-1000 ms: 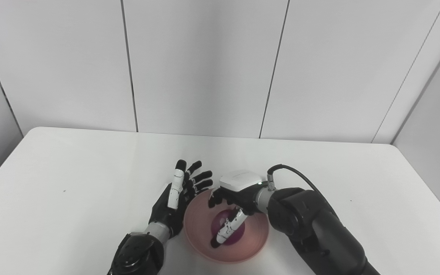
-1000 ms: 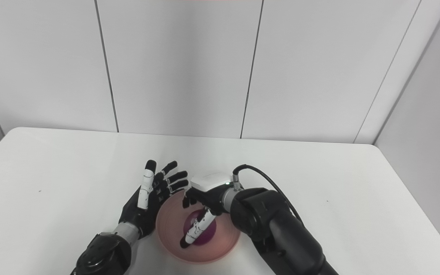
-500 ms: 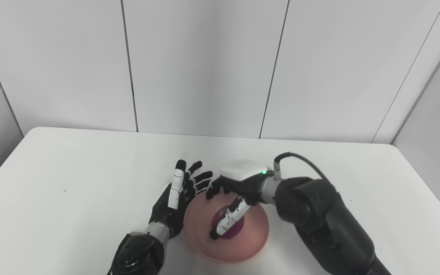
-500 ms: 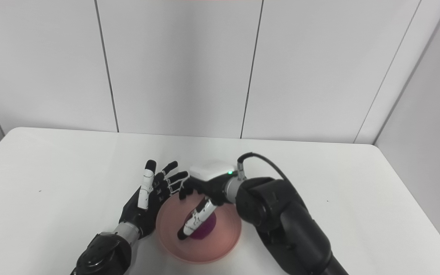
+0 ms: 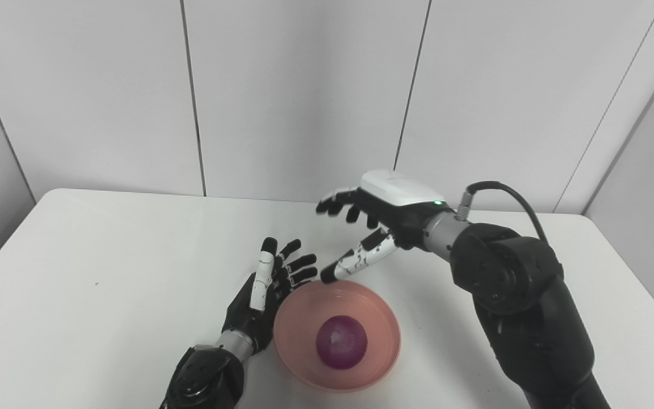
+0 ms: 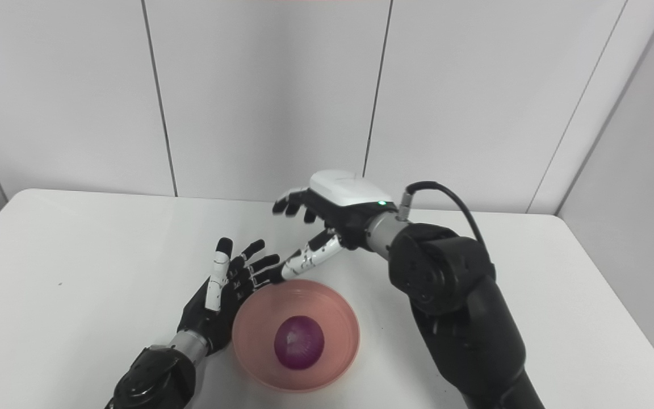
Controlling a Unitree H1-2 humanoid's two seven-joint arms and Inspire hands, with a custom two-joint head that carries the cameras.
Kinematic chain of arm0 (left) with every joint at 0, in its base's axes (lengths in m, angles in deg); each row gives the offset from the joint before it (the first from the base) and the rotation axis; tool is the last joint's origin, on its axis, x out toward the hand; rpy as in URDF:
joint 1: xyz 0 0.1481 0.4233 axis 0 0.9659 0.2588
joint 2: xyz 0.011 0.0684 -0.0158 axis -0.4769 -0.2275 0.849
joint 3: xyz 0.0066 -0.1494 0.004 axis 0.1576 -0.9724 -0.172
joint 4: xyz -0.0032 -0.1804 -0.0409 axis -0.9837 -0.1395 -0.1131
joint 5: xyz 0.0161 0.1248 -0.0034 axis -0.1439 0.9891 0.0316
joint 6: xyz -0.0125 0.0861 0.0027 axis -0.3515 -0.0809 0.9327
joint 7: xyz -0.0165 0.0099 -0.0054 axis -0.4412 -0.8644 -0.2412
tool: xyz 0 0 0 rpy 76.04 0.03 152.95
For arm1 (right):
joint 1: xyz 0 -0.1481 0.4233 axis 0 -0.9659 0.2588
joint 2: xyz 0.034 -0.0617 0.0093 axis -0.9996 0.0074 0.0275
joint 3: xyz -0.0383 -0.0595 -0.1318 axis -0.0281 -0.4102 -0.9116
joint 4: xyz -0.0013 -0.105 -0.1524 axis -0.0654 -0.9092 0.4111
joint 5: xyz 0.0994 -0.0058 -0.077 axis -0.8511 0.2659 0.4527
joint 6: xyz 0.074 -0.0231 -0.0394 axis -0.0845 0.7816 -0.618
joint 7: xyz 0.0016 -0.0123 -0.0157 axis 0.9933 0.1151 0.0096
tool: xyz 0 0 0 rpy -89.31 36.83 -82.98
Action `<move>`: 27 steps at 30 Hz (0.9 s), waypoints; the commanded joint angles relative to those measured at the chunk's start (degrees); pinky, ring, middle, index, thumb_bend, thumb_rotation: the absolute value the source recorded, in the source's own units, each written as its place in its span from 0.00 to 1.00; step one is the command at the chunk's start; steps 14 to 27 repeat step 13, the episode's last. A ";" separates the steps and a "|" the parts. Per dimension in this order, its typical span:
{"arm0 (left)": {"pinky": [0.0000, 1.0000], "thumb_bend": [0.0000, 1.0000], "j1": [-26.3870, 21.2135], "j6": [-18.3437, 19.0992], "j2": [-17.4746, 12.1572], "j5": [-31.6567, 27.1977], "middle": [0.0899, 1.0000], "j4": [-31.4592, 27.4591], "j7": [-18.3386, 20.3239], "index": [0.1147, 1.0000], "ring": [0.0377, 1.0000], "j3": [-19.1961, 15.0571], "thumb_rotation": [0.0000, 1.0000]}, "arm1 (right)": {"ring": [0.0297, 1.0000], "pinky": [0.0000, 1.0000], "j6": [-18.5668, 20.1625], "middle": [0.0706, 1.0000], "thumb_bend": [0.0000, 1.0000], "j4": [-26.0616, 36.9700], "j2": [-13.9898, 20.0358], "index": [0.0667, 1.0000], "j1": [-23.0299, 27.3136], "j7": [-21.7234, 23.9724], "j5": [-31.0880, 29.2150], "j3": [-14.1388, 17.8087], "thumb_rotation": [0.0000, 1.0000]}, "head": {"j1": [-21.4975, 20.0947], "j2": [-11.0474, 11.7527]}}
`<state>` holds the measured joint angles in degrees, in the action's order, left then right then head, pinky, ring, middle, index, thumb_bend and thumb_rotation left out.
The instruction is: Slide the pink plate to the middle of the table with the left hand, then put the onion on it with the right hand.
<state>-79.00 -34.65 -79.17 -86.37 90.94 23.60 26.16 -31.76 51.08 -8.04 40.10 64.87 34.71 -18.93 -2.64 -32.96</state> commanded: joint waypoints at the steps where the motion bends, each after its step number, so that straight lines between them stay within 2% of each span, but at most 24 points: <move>1: 0.85 0.86 1.38 2.77 -0.60 0.42 0.82 1.49 -0.60 0.89 0.83 -0.09 1.00 | 0.73 0.57 -1.15 0.81 1.00 -0.80 -1.16 0.84 -1.99 -5.88 -2.22 1.77 0.72 | 0.17 -0.28; 2: 0.85 0.85 1.40 2.85 -0.62 0.44 0.82 1.36 -0.63 0.89 0.83 -0.11 1.00 | 0.83 0.65 -0.49 0.88 0.98 -1.36 -1.78 0.89 -3.39 -7.38 -3.06 2.31 0.82 | 0.17 -0.28; 3: 0.85 0.85 1.44 2.88 -0.64 0.41 0.82 1.23 -0.64 0.90 0.83 -0.17 1.00 | 0.86 0.68 0.13 0.91 0.98 -2.19 -2.67 0.90 -5.24 -8.97 -4.79 3.23 0.85 | 0.02 -0.33; 4: 0.85 0.85 1.47 2.90 -0.66 0.38 0.82 1.16 -0.64 0.90 0.82 -0.21 0.99 | 0.92 0.75 0.46 0.96 0.95 -2.75 -3.23 0.94 -6.42 -10.07 -6.04 3.81 0.91 | -0.02 -0.33; 5: 0.85 0.85 1.50 2.90 -0.70 0.36 0.82 1.11 -0.62 0.90 0.82 -0.25 0.99 | 0.95 0.81 1.36 0.97 0.95 -3.59 -4.62 0.96 -8.01 -11.29 -8.59 5.39 0.93 | -0.24 -0.31; 6: 0.85 0.85 1.53 2.92 -0.74 0.36 0.82 1.08 -0.60 0.90 0.82 -0.28 0.99 | 0.98 0.85 2.04 0.98 0.94 -4.18 -5.55 0.98 -9.09 -12.26 -10.50 6.44 0.94 | -0.26 -0.32; 7: 0.84 0.85 1.59 2.99 -0.83 0.52 0.81 0.99 -0.64 0.90 0.82 -0.21 0.99 | 0.99 0.92 3.16 0.99 0.94 -5.29 -7.68 0.99 -10.82 -13.53 -13.81 8.90 0.96 | -0.41 -0.40; 11: 0.84 0.85 1.66 3.05 -0.90 0.58 0.82 0.91 -0.70 0.90 0.82 -0.17 1.00 | 1.00 0.99 4.44 1.00 0.93 -8.57 -12.87 1.00 -14.70 -18.32 -22.01 14.65 0.99 | -0.54 -0.43; 13: 0.83 0.85 1.67 2.88 -0.83 0.59 0.81 1.03 -0.74 0.89 0.82 -0.16 0.99 | 1.00 1.00 4.48 1.00 0.89 -10.21 -15.91 1.00 -15.88 -20.78 -25.62 17.69 0.98 | -0.54 -0.43; 27: 0.83 0.85 1.67 2.88 -0.83 0.59 0.81 1.03 -0.74 0.89 0.82 -0.16 0.99 | 1.00 1.00 4.48 1.00 0.89 -10.21 -15.91 1.00 -15.88 -20.78 -25.62 17.69 0.98 | -0.54 -0.43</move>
